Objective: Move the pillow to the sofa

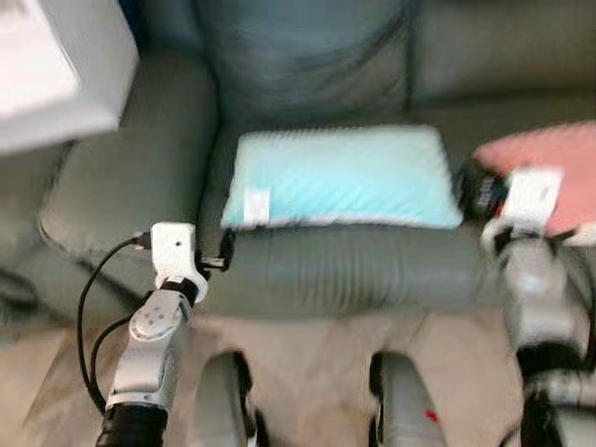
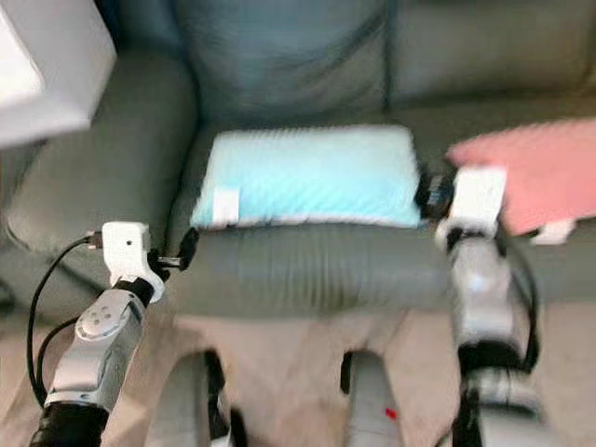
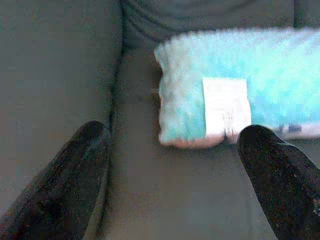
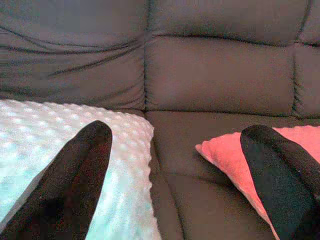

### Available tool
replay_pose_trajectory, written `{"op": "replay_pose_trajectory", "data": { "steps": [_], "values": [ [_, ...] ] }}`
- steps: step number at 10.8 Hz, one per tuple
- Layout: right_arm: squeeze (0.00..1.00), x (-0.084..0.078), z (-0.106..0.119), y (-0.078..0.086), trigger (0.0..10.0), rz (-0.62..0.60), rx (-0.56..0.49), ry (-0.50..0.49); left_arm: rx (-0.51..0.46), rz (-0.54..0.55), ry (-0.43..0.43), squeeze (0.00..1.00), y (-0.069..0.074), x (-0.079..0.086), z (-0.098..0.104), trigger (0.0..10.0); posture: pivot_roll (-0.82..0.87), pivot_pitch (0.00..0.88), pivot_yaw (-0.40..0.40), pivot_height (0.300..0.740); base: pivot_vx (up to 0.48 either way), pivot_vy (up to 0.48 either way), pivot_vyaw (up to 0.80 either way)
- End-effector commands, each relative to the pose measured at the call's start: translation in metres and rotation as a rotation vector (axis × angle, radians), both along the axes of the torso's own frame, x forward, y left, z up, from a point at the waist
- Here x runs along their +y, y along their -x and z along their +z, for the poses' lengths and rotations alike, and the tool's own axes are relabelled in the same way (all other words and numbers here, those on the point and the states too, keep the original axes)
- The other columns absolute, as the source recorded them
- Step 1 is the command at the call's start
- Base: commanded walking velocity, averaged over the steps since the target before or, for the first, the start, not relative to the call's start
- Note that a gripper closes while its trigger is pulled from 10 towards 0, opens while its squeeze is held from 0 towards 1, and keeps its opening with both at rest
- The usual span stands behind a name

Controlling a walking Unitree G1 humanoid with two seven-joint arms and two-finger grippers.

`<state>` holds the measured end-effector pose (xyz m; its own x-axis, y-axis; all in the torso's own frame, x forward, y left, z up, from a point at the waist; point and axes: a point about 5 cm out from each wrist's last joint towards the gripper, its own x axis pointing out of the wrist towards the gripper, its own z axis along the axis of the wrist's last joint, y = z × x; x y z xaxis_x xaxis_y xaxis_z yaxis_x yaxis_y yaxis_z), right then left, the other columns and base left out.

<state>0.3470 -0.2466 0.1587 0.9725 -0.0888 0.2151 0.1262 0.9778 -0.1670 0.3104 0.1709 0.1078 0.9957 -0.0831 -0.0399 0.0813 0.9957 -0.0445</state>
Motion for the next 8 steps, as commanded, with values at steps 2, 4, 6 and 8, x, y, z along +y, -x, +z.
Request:
{"op": "replay_pose_trajectory", "data": {
  "steps": [2, 4, 6, 8],
  "values": [
    [1.00, 0.021, -0.006, 0.008, 10.0, 0.046, -0.003, -0.005, -0.008, 0.046, -0.027, 0.00, -0.003, 0.013, -0.003, 10.0, -0.25, 0.000, 0.071, 0.591, 0.000, 0.000, 0.00],
    [1.00, 0.040, -0.020, 0.026, 10.0, 0.076, 0.040, -0.064, -0.025, 0.066, -0.014, 0.00, -0.007, 0.015, -0.005, 10.0, -0.26, 0.000, 0.068, 0.591, 0.000, 0.000, 0.00],
    [1.00, 0.047, -0.031, 0.042, 10.0, 0.052, 0.068, -0.078, -0.014, 0.093, -0.022, 0.00, -0.003, 0.017, -0.014, 10.0, -0.27, 0.000, 0.068, 0.591, 0.000, 0.000, 0.00],
    [0.31, 0.050, -0.039, 0.054, 10.0, 0.037, 0.116, -0.082, 0.017, 0.095, -0.044, 0.00, 0.003, 0.021, -0.026, 10.0, -0.28, 0.000, 0.074, 0.591, 0.000, 0.000, 0.00]
  ]
}}
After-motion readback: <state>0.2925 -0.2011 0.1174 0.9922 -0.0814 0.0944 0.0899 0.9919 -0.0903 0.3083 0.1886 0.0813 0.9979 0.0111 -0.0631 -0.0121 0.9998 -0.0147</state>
